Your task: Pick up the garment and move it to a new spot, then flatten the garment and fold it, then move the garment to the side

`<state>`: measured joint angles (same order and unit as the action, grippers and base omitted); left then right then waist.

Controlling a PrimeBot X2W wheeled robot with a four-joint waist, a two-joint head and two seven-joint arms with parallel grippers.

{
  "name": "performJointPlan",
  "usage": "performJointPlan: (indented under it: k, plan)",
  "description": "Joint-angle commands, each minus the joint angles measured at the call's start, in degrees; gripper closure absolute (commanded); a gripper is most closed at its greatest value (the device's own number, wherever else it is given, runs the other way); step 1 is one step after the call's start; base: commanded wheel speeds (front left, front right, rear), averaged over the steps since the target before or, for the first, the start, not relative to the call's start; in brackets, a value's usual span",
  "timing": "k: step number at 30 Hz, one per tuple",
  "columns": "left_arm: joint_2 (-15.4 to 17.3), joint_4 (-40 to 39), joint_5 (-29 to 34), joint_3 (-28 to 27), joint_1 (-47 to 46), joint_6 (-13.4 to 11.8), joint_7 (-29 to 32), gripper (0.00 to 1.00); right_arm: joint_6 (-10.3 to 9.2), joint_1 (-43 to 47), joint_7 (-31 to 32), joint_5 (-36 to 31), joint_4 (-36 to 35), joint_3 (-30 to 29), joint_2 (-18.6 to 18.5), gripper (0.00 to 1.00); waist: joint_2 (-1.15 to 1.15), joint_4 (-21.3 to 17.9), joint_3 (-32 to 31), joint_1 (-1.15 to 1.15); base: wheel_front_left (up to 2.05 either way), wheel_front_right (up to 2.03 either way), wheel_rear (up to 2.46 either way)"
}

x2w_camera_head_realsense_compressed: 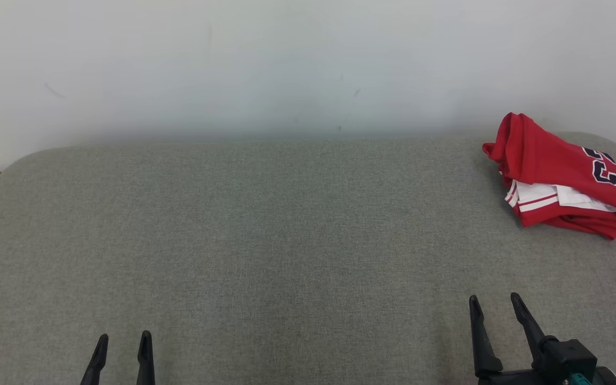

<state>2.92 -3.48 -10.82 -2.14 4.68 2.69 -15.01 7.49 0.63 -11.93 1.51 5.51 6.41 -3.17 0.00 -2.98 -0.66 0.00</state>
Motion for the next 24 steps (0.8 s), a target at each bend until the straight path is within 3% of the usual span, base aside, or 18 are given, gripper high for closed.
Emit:
performJointPlan:
  k: [1, 23, 24]
  plan:
    - [-0.02, 0.30, -0.18, -0.11, 0.81, 0.05, -0.16, 0.00, 0.01, 0.22, -0.15, -0.16, -0.07, 0.16, 0.19, 0.00, 0.00, -0.17, -0.06, 0.00, 0.00, 0.00, 0.00]
    - [-0.02, 0.91, -0.24, 0.06, 1.55, -0.17, -0.16, 0.00, 0.01, -0.55, 0.54, 0.43, 0.56, 1.11, 0.34, 0.00, 0.00, 0.11, -0.75, 0.00, 0.00, 0.00, 0.00]
    - [0.00, 0.98, -0.07, 0.22, 0.98, -0.23, 0.00, 1.00, 0.00, -0.15, 0.58, 0.23, 0.56, 0.93, 0.19, 1.00, 0.00, 0.12, -0.76, 0.00, 0.00, 0.00, 0.00]
